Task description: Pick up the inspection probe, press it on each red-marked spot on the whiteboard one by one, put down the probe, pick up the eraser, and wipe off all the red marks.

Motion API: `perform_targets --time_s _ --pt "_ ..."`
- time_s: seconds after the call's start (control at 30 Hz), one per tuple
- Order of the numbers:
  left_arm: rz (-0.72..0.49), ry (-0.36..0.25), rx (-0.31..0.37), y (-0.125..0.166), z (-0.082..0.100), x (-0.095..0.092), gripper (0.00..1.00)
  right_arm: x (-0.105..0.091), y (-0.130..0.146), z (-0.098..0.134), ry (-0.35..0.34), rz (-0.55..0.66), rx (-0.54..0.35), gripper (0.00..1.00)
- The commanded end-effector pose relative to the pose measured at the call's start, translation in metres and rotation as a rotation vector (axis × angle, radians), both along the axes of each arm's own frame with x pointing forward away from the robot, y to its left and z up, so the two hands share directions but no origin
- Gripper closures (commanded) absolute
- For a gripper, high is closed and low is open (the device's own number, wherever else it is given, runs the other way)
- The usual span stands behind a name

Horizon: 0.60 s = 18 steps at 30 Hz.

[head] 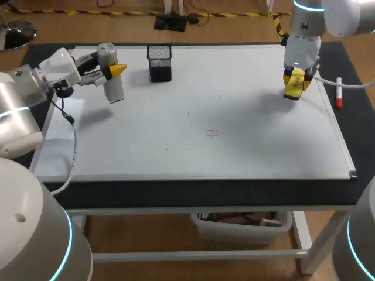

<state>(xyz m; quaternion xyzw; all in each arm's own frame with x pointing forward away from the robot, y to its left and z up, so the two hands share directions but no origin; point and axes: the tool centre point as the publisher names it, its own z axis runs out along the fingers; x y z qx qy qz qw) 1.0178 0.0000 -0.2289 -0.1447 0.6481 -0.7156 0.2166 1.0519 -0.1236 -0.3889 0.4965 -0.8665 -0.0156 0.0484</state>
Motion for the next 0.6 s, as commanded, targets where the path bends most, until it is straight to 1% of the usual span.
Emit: perform_targets --time_s 0.03,0.17,0.2,0.23,0.27,0.33,0.37,0.4,0.43,0.47,0.5,0.57,0.6 --pt "0.002 -0.005 -0.003 -0.001 -0.001 0.000 1.00 0.000 -0.001 0.002 0.000 0.002 -0.002 1.00" --pt "-0.026 -0.007 -0.007 -0.010 -0.005 -0.006 1.00 0.000 -0.001 0.002 0.000 0.002 -0.002 1.00" --pt "-0.037 -0.002 0.009 -0.014 -0.007 -0.008 1.00 0.000 -0.001 0.002 0.000 0.002 -0.002 1.00" --pt "-0.048 -0.006 0.012 -0.016 -0.008 -0.009 1.00 0.000 -0.001 0.002 0.000 0.002 -0.002 1.00" --pt "-0.059 -0.017 0.001 -0.020 -0.009 -0.012 1.00 0.000 -0.001 0.002 0.000 0.002 -0.002 1.00" --pt "-0.086 -0.024 0.013 -0.029 -0.007 -0.017 1.00 0.000 -0.001 0.002 0.000 0.002 -0.002 1.00" --pt "-0.099 -0.028 0.001 -0.034 -0.006 -0.020 1.00 0.000 -0.001 0.002 0.000 0.002 -0.002 1.00" --pt "-0.118 -0.033 0.001 -0.041 -0.004 -0.025 1.00 0.000 -0.001 0.002 0.000 0.002 -0.002 1.00" --pt "-0.145 -0.027 0.029 -0.050 -0.003 -0.029 1.00 0.000 -0.001 0.002 0.000 0.002 -0.002 1.00" --pt "-0.160 -0.030 0.032 -0.059 -0.001 -0.035 1.00 0.000 -0.001 0.002 0.000 0.002 -0.002 1.00" --pt "-0.179 -0.036 0.014 -0.067 0.000 -0.040 1.00 0.000 -0.001 0.002 0.000 0.002 -0.002 1.00" --pt "-0.212 -0.037 0.011 -0.083 -0.001 -0.050 1.00 0.000 -0.001 0.002 0.000 0.002 -0.002 1.00" --pt "-0.223 -0.042 -0.005 -0.089 -0.001 -0.055 1.00 0.000 -0.001 0.002 0.000 0.002 -0.002 1.00"
